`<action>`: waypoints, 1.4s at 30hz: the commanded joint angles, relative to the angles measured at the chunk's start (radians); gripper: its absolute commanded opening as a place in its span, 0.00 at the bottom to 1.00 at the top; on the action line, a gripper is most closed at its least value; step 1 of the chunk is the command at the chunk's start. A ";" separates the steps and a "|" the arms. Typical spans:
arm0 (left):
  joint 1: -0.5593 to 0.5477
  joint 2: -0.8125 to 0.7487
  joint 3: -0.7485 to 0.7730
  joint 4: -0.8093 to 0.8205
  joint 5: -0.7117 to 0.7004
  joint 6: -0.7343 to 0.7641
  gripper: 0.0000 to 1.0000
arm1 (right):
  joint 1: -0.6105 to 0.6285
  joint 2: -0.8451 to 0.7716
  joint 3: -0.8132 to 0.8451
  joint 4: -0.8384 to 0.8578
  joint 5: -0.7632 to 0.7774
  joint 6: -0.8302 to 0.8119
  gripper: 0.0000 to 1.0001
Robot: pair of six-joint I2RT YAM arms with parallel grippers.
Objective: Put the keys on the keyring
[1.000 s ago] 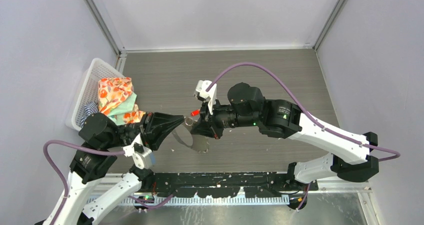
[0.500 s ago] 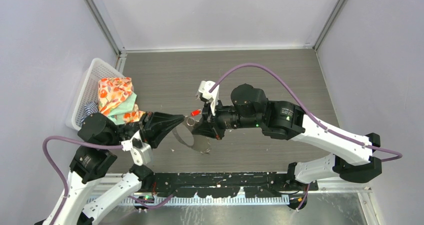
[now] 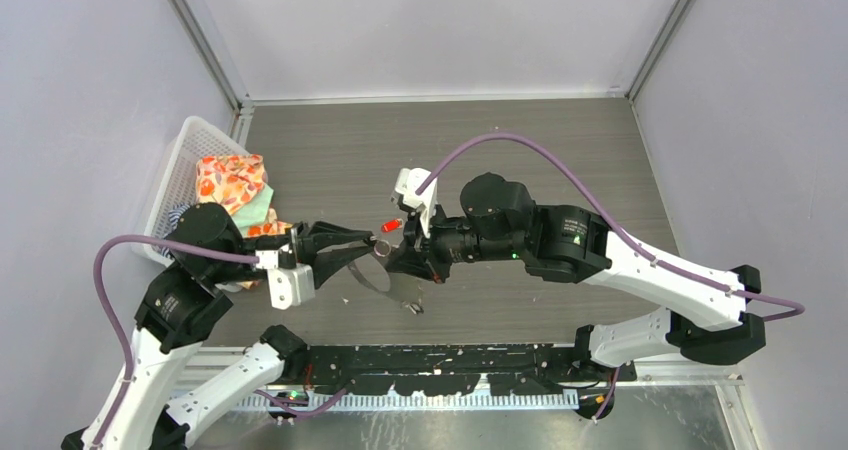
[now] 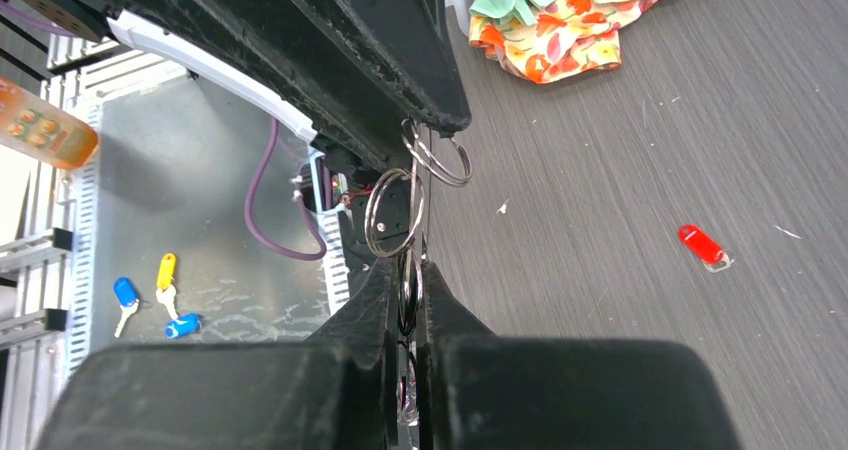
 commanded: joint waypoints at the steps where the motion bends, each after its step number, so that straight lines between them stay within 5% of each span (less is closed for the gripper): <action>1: -0.002 0.018 0.043 -0.014 0.015 -0.044 0.19 | 0.018 -0.028 0.022 0.034 0.024 -0.024 0.01; 11: -0.002 -0.008 0.008 0.111 -0.039 -0.210 0.01 | 0.024 -0.027 0.008 0.033 0.041 -0.034 0.01; 23: -0.001 -0.043 -0.047 0.275 -0.152 -0.566 0.00 | 0.047 -0.026 -0.014 0.071 0.120 -0.045 0.01; 39: -0.002 -0.037 -0.034 0.225 -0.142 -0.560 0.00 | 0.095 -0.021 -0.003 0.043 0.256 -0.104 0.01; 42: -0.001 -0.026 -0.028 0.242 -0.175 -0.601 0.00 | 0.100 -0.032 -0.028 0.072 0.267 -0.102 0.07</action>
